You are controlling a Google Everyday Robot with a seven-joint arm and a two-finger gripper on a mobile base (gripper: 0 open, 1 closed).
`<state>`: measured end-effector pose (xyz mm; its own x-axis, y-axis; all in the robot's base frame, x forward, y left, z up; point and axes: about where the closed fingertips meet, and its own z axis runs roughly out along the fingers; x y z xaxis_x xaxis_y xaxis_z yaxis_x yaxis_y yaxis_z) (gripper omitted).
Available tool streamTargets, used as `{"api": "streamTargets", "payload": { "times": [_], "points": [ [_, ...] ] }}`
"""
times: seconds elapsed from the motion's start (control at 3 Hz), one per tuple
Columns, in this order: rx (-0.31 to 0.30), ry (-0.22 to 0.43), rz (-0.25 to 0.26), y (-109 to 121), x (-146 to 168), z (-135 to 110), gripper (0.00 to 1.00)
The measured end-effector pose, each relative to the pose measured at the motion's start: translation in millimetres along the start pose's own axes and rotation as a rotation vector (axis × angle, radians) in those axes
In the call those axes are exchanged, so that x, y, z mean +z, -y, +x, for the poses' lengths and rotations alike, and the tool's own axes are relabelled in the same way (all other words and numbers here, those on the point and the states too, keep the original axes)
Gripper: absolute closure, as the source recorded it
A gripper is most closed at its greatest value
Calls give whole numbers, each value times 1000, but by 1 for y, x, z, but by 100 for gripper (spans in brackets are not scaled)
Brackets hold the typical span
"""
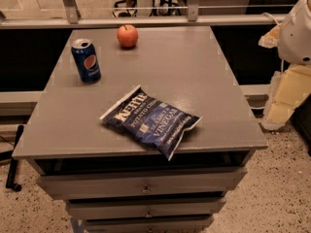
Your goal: Move apple near pepsi can
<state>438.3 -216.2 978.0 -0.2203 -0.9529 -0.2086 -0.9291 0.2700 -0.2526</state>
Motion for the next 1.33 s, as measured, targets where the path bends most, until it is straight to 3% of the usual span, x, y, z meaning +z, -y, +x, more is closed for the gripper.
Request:
{"api": "streamTargets", "payload": {
  "times": [0.33,0.67,1.0,1.33],
  "points": [
    [0,0,0,0,0,0,0],
    [-5,75,16,24,19,-17,0],
    [-2,227,47,77,59,-65,0],
    [43,387,82,128,91,-122,0]
  ]
}}
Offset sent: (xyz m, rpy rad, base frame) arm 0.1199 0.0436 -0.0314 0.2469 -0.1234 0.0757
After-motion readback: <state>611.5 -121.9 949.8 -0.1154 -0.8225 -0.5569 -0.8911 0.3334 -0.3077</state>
